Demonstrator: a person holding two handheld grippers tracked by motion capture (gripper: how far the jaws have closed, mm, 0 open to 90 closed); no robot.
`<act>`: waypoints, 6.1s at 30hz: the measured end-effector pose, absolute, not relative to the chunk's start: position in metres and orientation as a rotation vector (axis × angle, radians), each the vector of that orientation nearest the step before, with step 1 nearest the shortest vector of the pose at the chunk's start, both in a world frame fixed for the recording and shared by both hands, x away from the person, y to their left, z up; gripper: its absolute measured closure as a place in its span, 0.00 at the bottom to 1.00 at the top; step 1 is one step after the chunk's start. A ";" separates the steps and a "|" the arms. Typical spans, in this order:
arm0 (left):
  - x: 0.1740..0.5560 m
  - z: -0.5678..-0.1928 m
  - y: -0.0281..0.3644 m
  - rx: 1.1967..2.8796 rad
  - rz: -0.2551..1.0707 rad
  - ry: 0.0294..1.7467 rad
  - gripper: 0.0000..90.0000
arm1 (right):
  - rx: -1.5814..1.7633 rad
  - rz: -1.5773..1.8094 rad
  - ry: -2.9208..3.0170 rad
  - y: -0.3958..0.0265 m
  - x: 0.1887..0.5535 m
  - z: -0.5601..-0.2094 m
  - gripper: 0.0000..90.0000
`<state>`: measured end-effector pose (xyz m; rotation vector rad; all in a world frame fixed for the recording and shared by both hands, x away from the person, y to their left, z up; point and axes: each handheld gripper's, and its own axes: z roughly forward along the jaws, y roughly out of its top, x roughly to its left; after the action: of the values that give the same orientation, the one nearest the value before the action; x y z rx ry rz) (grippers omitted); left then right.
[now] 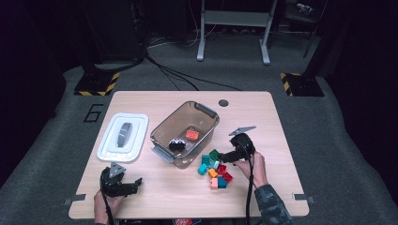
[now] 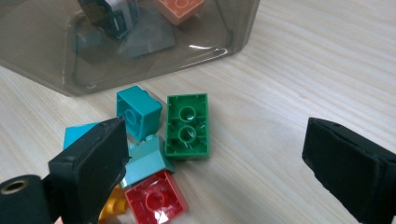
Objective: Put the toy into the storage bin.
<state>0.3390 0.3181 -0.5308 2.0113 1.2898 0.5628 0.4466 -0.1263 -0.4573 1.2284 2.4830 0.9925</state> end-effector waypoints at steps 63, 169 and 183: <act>0.339 -0.531 0.317 1.997 0.569 1.293 0.11 | 1.281 0.978 2.456 -0.123 0.468 -0.460 0.66; 0.339 -0.531 0.318 2.005 0.568 1.289 0.11 | 1.119 0.944 2.463 -0.063 0.523 -0.378 0.52; 0.339 -0.531 0.318 2.005 0.569 1.289 0.11 | 1.136 1.016 2.464 -0.097 0.480 -0.387 0.17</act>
<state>0.3389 0.3179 -0.5313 2.0052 1.2890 0.5690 0.4796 -0.0967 -0.3869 1.1363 2.4639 1.0164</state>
